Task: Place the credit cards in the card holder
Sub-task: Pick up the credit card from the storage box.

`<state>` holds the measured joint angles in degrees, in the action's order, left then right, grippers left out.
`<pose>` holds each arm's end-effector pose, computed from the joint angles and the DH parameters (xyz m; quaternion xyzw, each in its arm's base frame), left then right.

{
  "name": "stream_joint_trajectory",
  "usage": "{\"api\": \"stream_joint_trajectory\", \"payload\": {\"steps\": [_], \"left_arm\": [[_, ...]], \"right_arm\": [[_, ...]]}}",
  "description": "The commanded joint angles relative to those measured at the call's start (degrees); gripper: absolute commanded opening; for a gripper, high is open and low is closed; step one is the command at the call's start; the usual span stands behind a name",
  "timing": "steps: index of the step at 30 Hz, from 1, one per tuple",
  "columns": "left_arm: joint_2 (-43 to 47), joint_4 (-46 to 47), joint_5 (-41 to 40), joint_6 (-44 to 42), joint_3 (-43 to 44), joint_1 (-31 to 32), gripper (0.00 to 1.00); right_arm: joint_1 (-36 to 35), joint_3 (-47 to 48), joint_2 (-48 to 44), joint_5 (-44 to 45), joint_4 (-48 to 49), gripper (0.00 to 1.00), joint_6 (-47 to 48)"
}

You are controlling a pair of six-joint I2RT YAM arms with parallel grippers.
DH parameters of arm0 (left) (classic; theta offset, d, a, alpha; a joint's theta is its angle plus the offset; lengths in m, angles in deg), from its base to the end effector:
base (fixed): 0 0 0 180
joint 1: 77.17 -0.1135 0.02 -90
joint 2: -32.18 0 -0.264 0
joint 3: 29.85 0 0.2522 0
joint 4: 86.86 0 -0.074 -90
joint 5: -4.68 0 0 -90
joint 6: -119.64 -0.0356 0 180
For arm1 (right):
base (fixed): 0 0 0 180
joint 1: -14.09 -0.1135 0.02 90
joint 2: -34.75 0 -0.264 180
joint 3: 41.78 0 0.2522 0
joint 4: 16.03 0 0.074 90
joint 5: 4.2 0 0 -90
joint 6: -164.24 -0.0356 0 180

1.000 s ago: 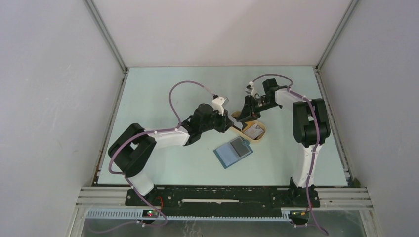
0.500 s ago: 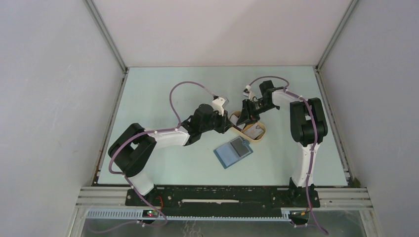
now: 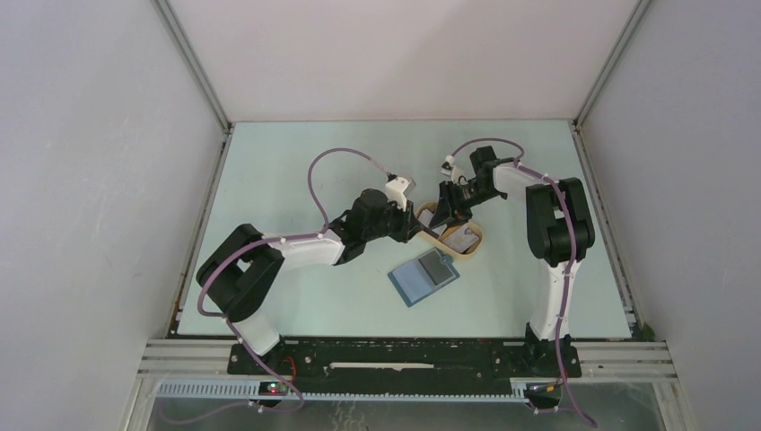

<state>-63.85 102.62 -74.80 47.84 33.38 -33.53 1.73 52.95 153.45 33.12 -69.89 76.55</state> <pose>0.2559 -0.2530 0.1963 0.2323 0.8004 -0.3469 0.4302 0.3821 0.1127 0.1492 -0.1604 0.8778 0.4478 0.0560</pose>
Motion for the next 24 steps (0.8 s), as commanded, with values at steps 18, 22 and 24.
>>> {"api": "stream_joint_trajectory", "payload": {"steps": [18, 22, 24], "left_arm": [[0.3, 0.9, -0.2, -0.1, 3.1, 0.1, 0.24], [0.2, 0.9, -0.2, -0.1, 3.1, 0.1, 0.24], [0.2, 0.9, -0.2, -0.1, 3.1, 0.1, 0.24]], "right_arm": [[2.9, 1.8, -1.1, -3.7, -0.8, 0.46, -0.5], [3.2, 1.8, -1.3, -3.6, -0.9, 0.46, -0.5], [3.5, 1.8, -1.5, -3.6, -0.9, 0.46, -0.4]]}}
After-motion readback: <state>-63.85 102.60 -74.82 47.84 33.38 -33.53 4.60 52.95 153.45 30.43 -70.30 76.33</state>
